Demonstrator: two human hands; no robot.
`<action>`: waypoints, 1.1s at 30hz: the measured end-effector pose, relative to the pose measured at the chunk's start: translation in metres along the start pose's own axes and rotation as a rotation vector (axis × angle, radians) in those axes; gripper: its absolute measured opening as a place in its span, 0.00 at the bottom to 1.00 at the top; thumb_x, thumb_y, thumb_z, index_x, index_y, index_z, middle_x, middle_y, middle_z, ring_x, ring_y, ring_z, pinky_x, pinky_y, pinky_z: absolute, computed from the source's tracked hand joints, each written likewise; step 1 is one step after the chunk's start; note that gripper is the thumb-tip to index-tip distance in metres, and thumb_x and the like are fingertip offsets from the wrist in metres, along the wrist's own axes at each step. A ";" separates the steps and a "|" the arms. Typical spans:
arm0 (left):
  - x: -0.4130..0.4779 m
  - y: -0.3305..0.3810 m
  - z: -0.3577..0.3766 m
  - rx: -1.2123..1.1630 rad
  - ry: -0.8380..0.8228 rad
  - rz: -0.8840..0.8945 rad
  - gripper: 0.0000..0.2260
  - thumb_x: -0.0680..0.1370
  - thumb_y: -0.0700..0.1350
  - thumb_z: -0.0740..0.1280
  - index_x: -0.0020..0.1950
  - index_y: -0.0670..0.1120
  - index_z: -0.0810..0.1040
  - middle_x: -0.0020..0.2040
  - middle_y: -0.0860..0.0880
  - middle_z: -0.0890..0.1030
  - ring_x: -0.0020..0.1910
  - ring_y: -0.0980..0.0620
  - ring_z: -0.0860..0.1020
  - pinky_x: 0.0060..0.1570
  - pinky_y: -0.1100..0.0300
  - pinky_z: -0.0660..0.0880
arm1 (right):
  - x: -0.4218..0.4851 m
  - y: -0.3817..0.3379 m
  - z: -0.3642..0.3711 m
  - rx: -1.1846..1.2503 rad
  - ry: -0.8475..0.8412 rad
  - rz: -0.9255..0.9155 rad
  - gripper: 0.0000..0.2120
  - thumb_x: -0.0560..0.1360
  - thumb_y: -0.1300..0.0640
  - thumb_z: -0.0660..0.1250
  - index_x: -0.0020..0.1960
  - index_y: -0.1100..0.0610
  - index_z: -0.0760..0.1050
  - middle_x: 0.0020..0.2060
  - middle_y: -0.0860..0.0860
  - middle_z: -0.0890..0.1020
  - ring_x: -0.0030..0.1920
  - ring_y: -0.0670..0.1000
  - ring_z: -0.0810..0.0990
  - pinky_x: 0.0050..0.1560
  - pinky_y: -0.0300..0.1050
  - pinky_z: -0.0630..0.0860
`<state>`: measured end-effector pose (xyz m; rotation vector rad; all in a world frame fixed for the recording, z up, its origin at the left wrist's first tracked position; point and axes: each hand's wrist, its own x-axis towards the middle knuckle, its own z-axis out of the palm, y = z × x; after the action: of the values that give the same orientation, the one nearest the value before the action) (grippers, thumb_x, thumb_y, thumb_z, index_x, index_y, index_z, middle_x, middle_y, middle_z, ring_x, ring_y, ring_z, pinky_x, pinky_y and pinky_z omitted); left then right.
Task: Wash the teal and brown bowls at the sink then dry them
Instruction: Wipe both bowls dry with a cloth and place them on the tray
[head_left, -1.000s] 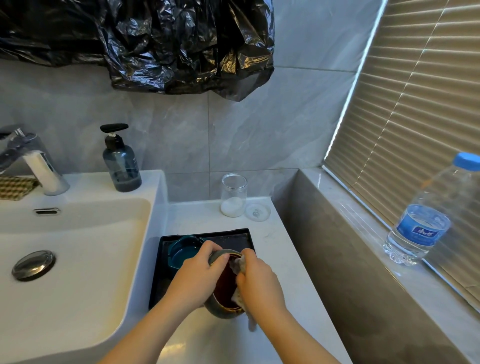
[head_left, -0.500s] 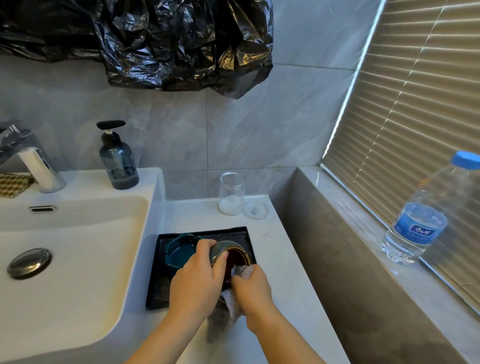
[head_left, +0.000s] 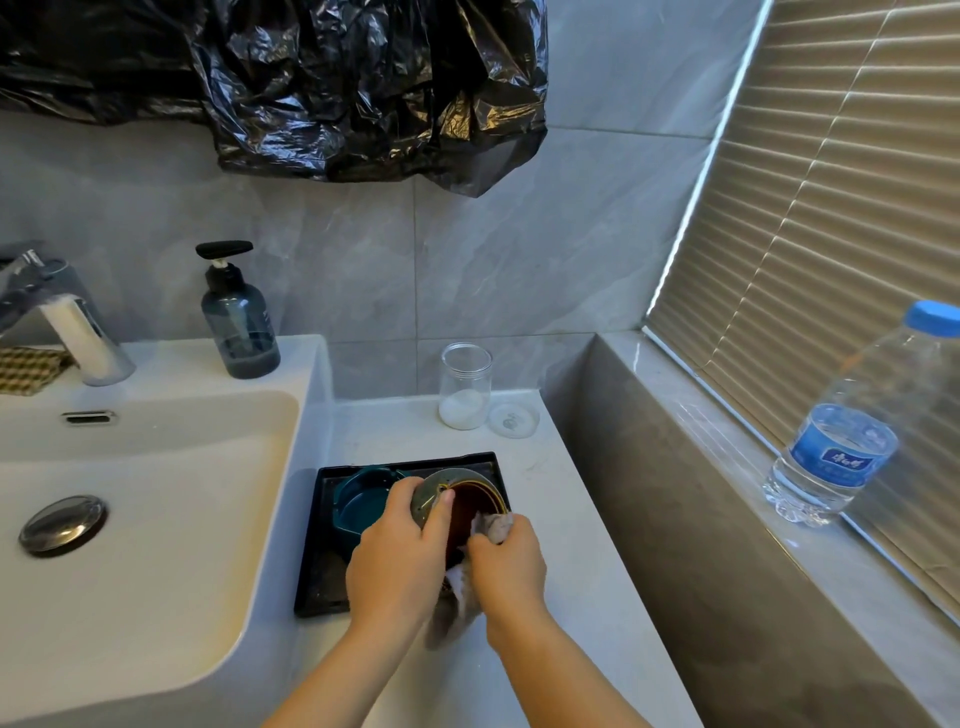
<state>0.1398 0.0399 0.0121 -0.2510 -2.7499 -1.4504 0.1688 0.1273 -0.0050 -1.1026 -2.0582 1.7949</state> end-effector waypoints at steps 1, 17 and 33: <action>-0.002 -0.001 0.001 -0.046 0.003 -0.036 0.13 0.79 0.56 0.58 0.60 0.53 0.72 0.45 0.53 0.79 0.46 0.48 0.78 0.44 0.55 0.74 | 0.001 0.001 0.001 -0.025 -0.006 0.011 0.04 0.76 0.61 0.62 0.50 0.55 0.70 0.44 0.52 0.77 0.47 0.51 0.77 0.48 0.44 0.76; -0.008 -0.005 0.006 -0.011 0.028 0.045 0.11 0.79 0.53 0.59 0.60 0.53 0.67 0.44 0.54 0.78 0.44 0.48 0.78 0.42 0.54 0.74 | 0.002 0.011 0.005 0.052 -0.022 0.119 0.06 0.75 0.62 0.63 0.52 0.58 0.72 0.45 0.53 0.79 0.48 0.51 0.78 0.51 0.45 0.76; -0.001 -0.008 0.009 0.113 -0.057 -0.098 0.17 0.80 0.56 0.56 0.66 0.53 0.68 0.54 0.50 0.80 0.51 0.46 0.78 0.44 0.56 0.73 | 0.004 0.029 0.016 0.237 -0.033 0.258 0.11 0.73 0.61 0.66 0.54 0.60 0.73 0.46 0.57 0.82 0.48 0.55 0.81 0.52 0.50 0.79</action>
<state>0.1403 0.0426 0.0003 -0.1588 -2.9158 -1.3221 0.1680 0.1170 -0.0372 -1.3225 -1.7259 2.1240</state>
